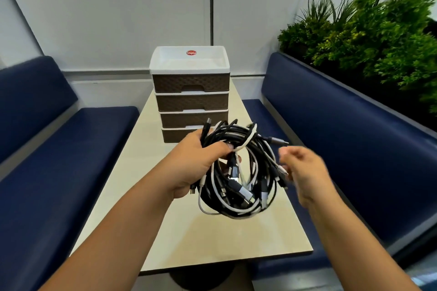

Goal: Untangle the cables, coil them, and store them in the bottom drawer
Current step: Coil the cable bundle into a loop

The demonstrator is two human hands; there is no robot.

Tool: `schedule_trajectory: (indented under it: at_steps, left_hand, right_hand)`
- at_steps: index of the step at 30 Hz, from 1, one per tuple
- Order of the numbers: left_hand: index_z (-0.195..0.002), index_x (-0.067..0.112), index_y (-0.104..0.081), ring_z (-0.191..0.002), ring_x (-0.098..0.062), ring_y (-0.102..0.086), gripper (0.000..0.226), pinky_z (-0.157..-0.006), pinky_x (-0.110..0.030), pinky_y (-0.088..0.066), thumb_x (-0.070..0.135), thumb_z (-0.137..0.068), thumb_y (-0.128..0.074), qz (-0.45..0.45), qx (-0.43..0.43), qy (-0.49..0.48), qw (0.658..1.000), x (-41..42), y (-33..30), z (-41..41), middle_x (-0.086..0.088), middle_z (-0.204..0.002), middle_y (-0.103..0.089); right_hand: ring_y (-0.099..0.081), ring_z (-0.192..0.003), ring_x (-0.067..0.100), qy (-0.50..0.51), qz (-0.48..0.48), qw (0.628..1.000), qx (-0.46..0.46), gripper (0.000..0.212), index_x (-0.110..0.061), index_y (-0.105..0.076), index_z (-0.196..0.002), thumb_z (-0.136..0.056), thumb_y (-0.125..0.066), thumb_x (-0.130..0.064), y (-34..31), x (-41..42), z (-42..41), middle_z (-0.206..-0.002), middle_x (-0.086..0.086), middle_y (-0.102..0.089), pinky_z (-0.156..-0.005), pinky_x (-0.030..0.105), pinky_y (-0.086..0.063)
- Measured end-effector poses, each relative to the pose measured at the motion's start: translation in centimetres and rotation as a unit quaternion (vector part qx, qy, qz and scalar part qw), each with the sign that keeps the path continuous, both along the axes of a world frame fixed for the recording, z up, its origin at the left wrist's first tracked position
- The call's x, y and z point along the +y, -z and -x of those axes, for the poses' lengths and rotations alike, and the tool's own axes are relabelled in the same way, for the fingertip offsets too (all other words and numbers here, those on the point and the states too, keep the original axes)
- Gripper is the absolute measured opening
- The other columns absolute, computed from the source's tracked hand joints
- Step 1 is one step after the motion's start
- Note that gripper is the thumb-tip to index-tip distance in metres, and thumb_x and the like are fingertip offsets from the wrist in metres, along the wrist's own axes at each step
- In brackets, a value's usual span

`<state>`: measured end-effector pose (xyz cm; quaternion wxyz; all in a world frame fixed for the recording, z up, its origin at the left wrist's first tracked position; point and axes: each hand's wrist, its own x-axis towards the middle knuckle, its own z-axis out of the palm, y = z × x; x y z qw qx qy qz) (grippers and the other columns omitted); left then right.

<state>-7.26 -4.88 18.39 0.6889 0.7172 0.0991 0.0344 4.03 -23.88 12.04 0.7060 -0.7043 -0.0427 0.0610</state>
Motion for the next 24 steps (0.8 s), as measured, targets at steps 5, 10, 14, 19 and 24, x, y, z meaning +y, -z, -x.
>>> schedule_trajectory:
  at_steps: [5, 10, 14, 19, 24]
  left_hand:
    - [-0.097, 0.024, -0.064, -0.083, -0.02, -0.071, 0.011, -0.08, -0.045, -0.059, 0.017, -0.089, -0.065, -0.101, -0.044, -0.102, 0.989, 0.1, 1.0, -1.0, 0.001, -0.086, -0.074]
    - [-0.1, 0.032, -0.062, -0.089, -0.005, -0.065, 0.02, -0.085, -0.033, -0.054, 0.019, -0.086, -0.066, -0.191, -0.068, -0.115, 0.973, -1.5, 1.6, -1.4, 0.012, -0.092, -0.07]
    - [-0.097, 0.028, -0.063, -0.088, -0.009, -0.066, 0.013, -0.086, -0.039, -0.054, 0.022, -0.086, -0.067, -0.205, -0.059, -0.097, 0.972, -1.5, 1.9, -1.4, 0.009, -0.089, -0.071]
    - [-0.096, 0.027, -0.064, -0.085, -0.013, -0.069, 0.01, -0.084, -0.045, -0.055, 0.024, -0.086, -0.066, -0.22, -0.058, -0.08, 0.97, -1.1, 2.4, -1.1, 0.007, -0.087, -0.072]
    - [-0.092, 0.022, -0.061, -0.077, -0.019, -0.068, 0.007, -0.077, -0.048, -0.055, 0.025, -0.086, -0.063, -0.277, -0.064, -0.089, 0.955, -0.7, 2.4, -1.1, 0.004, -0.082, -0.069]
  right_hand:
    - [-0.063, -0.067, 0.01, -0.024, 0.056, 0.972, -0.227, 0.016, -0.02, -0.068, -0.083, -0.093, -0.059, -0.029, -3.6, 0.6, 6.5, -0.074, 0.003, -0.069, -0.064, 0.023, -0.052]
    - [-0.066, -0.086, 0.01, -0.141, 0.275, 0.94, -0.146, 0.026, -0.023, -0.067, -0.099, -0.094, -0.055, -0.045, -2.7, 3.9, 7.3, -0.088, -0.005, -0.071, -0.077, 0.035, -0.056]
    - [-0.069, -0.087, 0.013, -0.142, 0.149, 0.978, -0.027, 0.012, -0.023, -0.065, -0.093, -0.091, -0.063, -0.036, -2.2, 4.6, 6.6, -0.088, -0.004, -0.072, -0.077, 0.033, -0.058]
    - [-0.063, -0.067, 0.016, -0.131, 0.164, 0.977, -0.023, 0.015, -0.012, -0.065, -0.082, -0.091, -0.061, -0.024, -2.1, 4.4, 6.3, -0.074, 0.003, -0.067, -0.057, 0.029, -0.051]
    - [-0.051, -0.061, 0.018, -0.116, 0.179, 0.974, -0.071, 0.022, -0.002, -0.054, -0.076, -0.092, -0.05, -0.017, -2.9, 3.8, 6.4, -0.063, 0.003, -0.053, -0.059, 0.039, -0.044]
